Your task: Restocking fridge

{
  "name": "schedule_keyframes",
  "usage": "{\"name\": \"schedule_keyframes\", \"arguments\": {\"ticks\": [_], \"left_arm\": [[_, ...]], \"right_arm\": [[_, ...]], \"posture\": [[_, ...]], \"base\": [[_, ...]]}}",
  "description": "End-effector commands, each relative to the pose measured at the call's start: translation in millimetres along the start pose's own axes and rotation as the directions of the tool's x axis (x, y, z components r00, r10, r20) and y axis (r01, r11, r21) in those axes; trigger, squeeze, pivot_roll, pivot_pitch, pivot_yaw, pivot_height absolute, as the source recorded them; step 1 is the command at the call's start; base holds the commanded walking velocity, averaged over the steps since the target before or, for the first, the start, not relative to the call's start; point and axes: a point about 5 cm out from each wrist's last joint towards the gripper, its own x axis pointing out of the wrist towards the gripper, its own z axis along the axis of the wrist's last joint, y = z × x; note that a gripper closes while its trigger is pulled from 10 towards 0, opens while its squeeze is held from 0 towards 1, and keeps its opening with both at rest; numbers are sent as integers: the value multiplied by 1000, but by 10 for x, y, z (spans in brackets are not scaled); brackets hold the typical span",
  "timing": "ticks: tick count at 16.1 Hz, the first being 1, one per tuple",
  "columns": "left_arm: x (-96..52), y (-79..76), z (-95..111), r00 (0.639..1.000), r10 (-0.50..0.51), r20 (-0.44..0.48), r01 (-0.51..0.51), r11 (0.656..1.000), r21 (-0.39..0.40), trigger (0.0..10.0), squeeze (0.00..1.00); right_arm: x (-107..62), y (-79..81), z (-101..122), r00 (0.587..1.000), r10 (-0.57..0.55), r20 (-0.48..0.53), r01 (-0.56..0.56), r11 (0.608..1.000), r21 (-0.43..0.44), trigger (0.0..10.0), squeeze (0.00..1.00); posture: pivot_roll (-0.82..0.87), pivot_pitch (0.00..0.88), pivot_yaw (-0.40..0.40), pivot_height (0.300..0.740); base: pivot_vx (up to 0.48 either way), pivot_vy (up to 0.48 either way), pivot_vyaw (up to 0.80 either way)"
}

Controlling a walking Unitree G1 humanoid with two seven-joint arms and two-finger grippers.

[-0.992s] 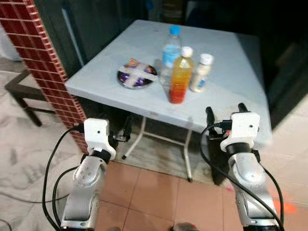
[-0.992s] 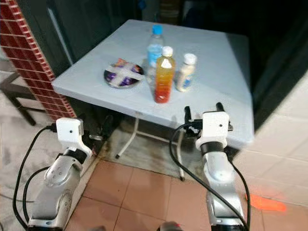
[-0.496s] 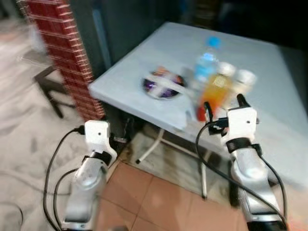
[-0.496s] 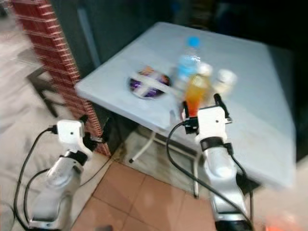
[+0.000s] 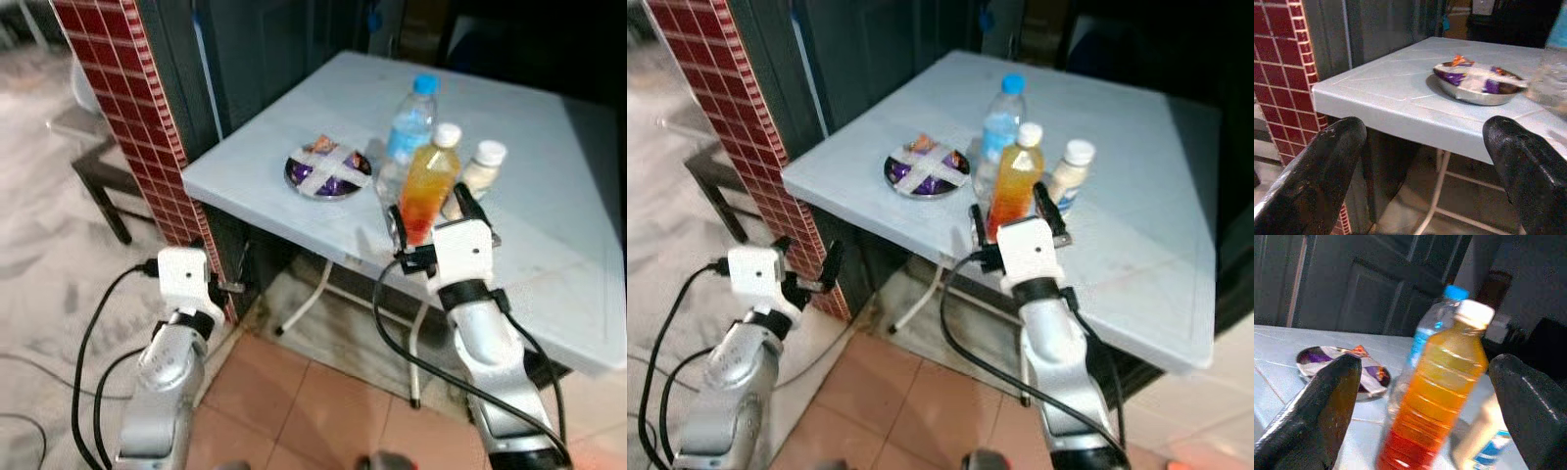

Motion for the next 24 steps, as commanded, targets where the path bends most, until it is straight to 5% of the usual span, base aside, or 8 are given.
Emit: {"name": "schedule_keyframes", "arguments": {"ticks": [1,8,15,24], "left_arm": [[18,-36,21,1000,-22,7,22,1000,-3,10000,0],[19,-36,29,999,-41,0,41,999,4,10000,0],[-15,-14,36,999,-43,-10,43,999,17,10000,0],[-23,-21,26,998,-49,-27,49,999,24,10000,0]], "right_arm": [[63,-74,113,998,-43,53,43,999,-10,10000,0],[541,-464,176,970,-240,41,235,967,100,10000,0],[847,-256,172,987,-162,26,153,966,209,10000,0],[1037,-189,223,996,-78,45,65,969,239,10000,0]], "posture": [[1,24,36,740],[18,31,59,740],[46,39,60,740],[50,45,62,740]], "base": [[0,0,0],[0,0,0],[0,0,0],[0,0,0]]}}
